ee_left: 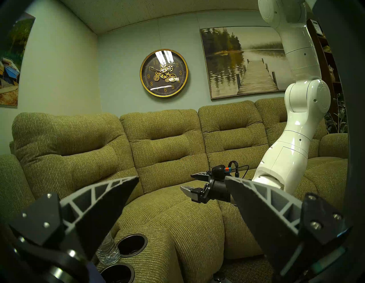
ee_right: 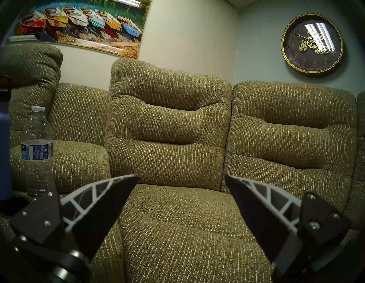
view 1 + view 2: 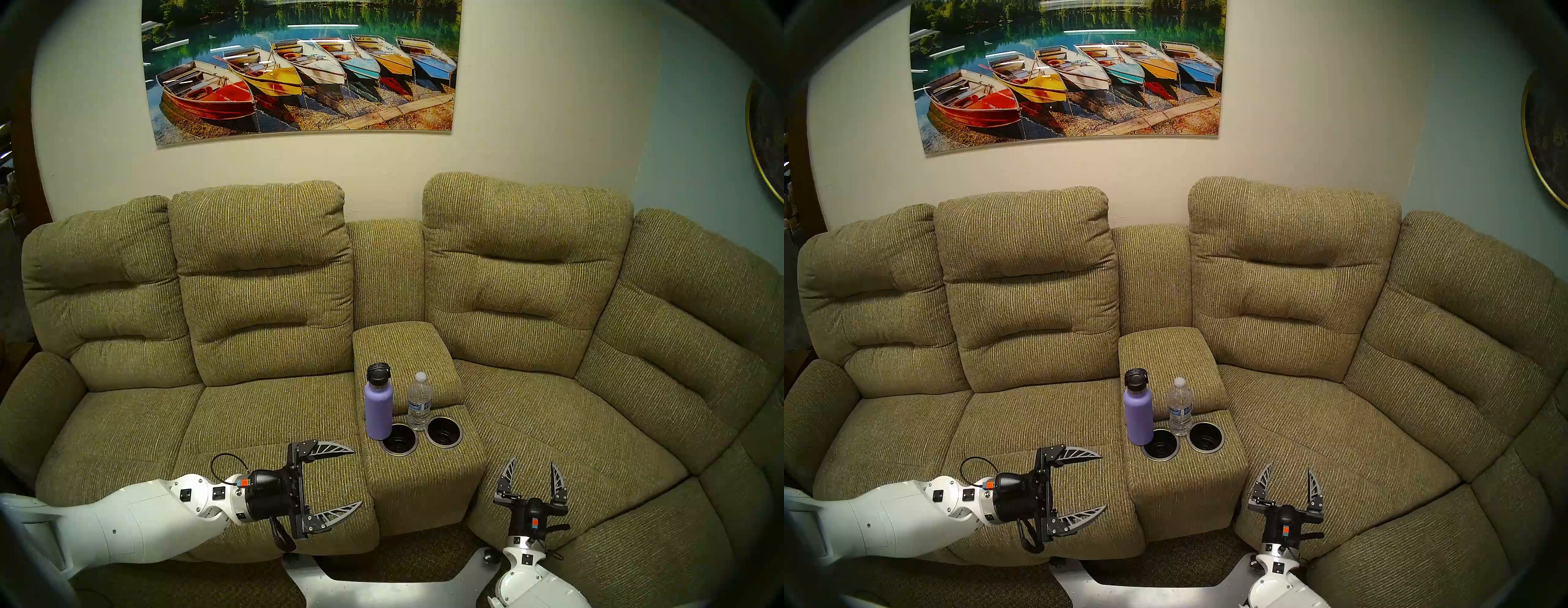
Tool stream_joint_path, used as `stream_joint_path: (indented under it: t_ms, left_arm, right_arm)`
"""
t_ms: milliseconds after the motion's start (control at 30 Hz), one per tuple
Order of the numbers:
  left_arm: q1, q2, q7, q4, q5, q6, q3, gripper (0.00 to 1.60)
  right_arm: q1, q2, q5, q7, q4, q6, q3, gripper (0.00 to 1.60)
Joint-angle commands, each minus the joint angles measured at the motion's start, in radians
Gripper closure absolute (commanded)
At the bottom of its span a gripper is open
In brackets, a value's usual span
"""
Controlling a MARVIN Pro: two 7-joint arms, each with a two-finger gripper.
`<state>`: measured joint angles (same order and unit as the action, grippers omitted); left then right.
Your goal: Put bottles into cup holders
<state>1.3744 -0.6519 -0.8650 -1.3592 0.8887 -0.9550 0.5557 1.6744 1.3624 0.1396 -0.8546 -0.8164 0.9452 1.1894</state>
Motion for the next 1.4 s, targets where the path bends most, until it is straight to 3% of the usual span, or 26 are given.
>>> stream_joint_path:
  t_ms: [0,167,500,833,867,900,1367]
  left_arm:
    - [-0.007,-0.008,0.004,0.014,0.010,0.002,0.005,0.00]
    - [-0.048,-0.049,0.004,0.090,0.033,0.002,0.026,0.00]
    - [-0.176,-0.168,-0.016,0.234,0.084,0.104,0.053,0.00]
    - [-0.284,-0.294,-0.033,0.364,0.073,0.179,0.059,0.00]
    - [-0.270,-0.270,-0.025,0.329,0.075,0.187,0.073,0.00]
    - [-0.301,-0.303,-0.040,0.375,0.078,0.183,0.064,0.00]
    - [-0.408,-0.439,-0.154,0.575,0.169,0.236,0.103,0.00]
  right_arm:
    - [-0.001,0.001,0.000,0.001,-0.005,0.000,-0.001,0.00]
    - [-0.002,0.000,-0.001,-0.001,-0.004,0.000,-0.003,0.00]
    - [-0.004,-0.001,-0.001,-0.006,-0.002,0.001,-0.008,0.00]
    - [-0.005,-0.003,-0.002,-0.010,-0.001,0.001,-0.013,0.00]
    - [-0.005,-0.003,-0.002,-0.011,-0.001,0.001,-0.013,0.00]
    - [-0.005,-0.003,-0.002,-0.011,0.000,0.001,-0.013,0.00]
    - [-0.007,-0.005,-0.004,-0.016,0.000,0.001,-0.020,0.00]
